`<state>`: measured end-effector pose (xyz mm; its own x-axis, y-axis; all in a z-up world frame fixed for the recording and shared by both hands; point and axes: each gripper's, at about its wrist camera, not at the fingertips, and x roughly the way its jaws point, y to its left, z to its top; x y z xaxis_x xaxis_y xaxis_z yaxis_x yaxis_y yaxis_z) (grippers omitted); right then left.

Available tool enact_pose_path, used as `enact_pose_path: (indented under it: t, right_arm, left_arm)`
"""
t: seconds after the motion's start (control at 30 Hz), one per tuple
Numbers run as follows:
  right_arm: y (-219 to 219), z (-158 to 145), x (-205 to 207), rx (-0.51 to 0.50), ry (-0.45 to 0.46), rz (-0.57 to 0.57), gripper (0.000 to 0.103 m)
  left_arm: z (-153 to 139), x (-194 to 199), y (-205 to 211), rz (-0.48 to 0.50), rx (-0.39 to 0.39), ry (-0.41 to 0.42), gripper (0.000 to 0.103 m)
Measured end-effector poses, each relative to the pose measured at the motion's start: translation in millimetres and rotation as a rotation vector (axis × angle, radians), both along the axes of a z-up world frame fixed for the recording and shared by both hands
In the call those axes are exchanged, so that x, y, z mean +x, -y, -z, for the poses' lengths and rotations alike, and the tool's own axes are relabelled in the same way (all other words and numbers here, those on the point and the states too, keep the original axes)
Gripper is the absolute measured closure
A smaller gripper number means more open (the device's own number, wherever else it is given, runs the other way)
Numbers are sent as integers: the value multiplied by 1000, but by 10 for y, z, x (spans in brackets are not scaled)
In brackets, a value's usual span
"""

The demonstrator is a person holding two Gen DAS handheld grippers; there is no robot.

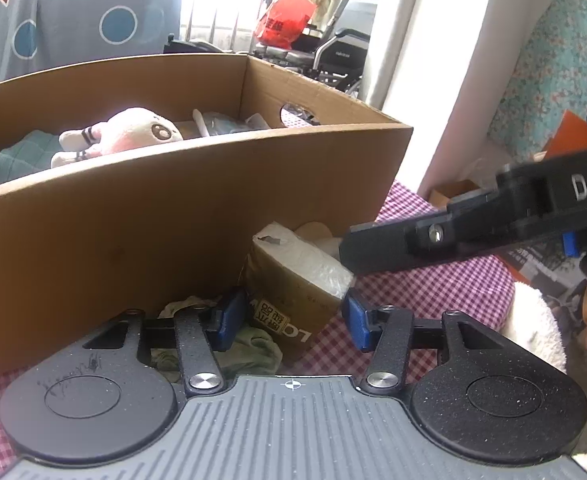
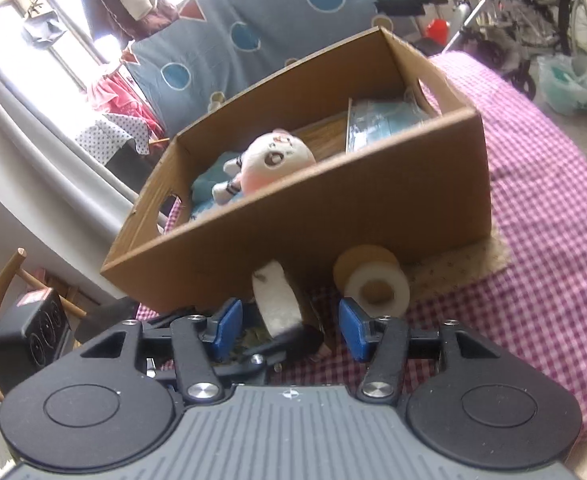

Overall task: Organize soft objects
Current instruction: 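Close the right gripper on the tan tissue pack, then carry the tissue pack into the box beside the bunny and release it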

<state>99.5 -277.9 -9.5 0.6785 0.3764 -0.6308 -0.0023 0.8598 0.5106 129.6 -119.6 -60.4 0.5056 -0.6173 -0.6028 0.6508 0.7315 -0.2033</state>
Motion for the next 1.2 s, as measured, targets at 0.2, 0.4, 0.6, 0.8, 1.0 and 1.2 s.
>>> enact_pose_path:
  t: [0.2, 0.4, 0.6, 0.8, 1.0, 1.2]
  right_arm:
    - [-118, 59, 146, -10, -13, -43, 46]
    - [-247, 92, 317, -69, -8, -71, 55]
    - [-303, 126, 356, -102, 7, -71, 71]
    - [-387, -22, 256, -147, 46, -85, 72]
    - [-388, -439, -24, -133, 135, -118, 72]
    - [-273, -1039, -106, -95, 290, -164, 72]
  left_arm:
    - [43, 27, -2, -5, 5, -3, 53]
    - [69, 37, -3, 1, 2, 7, 53]
    - [86, 82, -29, -10, -2, 7, 53]
    - [-19, 46, -83, -11, -34, 9, 53]
    - [-400, -206, -173, -19, -62, 76, 53]
    - [-1043, -350, -237, -40, -106, 196, 52]
